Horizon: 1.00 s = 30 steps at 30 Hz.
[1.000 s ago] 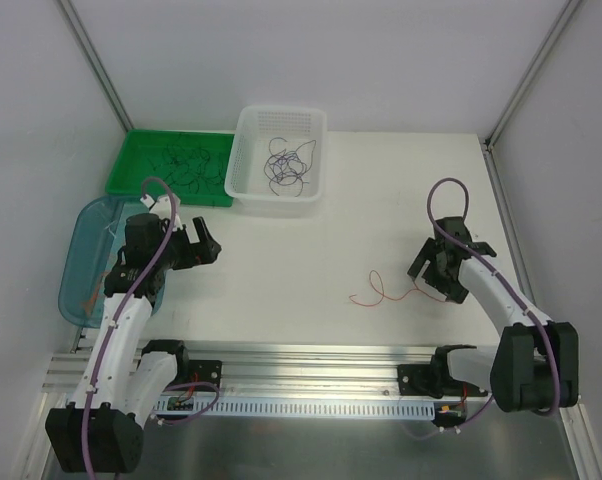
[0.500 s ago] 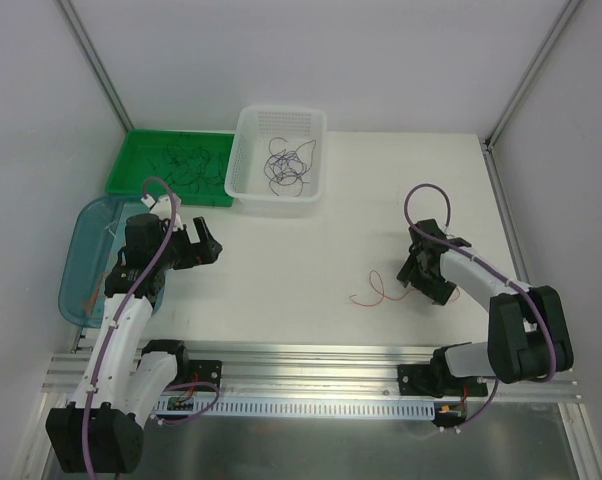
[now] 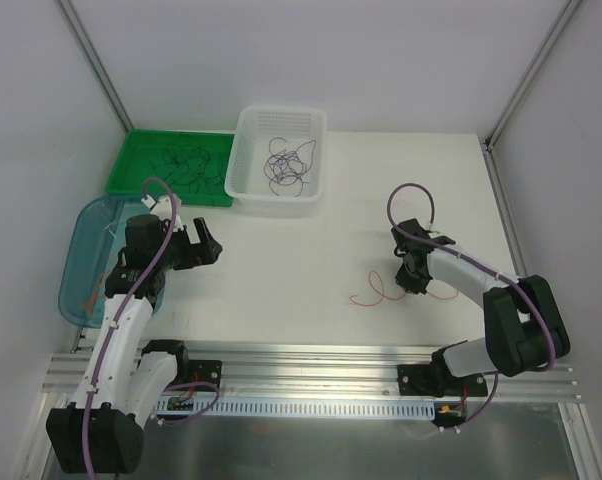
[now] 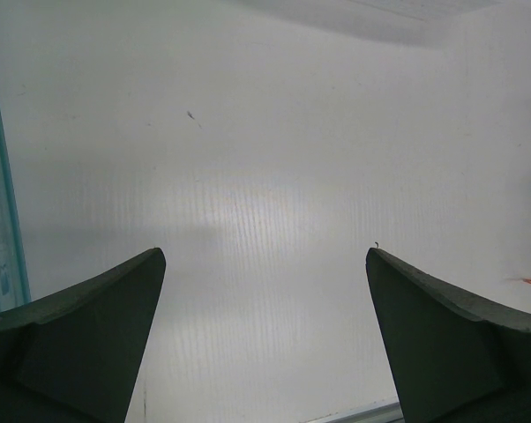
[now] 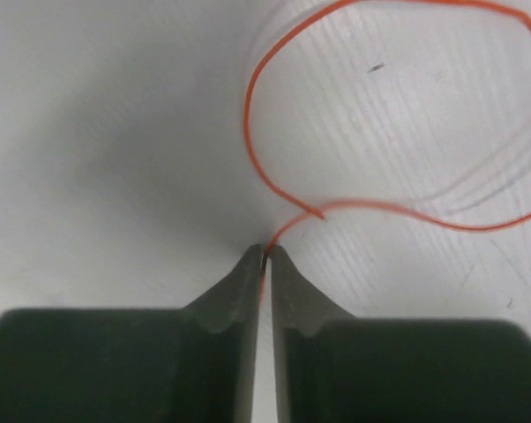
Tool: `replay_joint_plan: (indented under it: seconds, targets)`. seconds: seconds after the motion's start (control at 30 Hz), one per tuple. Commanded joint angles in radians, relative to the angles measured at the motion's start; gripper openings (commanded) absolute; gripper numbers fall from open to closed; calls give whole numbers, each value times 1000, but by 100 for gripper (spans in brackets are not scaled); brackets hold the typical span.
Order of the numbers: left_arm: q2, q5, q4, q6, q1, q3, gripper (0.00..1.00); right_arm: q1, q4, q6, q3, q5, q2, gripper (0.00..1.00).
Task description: Untangle the cables
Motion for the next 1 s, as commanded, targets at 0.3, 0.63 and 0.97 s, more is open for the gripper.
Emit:
replay_joint_plan:
  seconds: [0.3, 0.63, 0.97]
  targets:
    - [-15, 54, 32, 15, -33, 0, 99, 306, -102, -100, 231, 8, 1, 1]
    - [-35, 181, 72, -4, -69, -7, 99, 615, -249, -393, 609, -71, 29, 1]
    - [-239, 362, 74, -203, -196, 2, 99, 692, -189, -545, 700, -267, -26, 1]
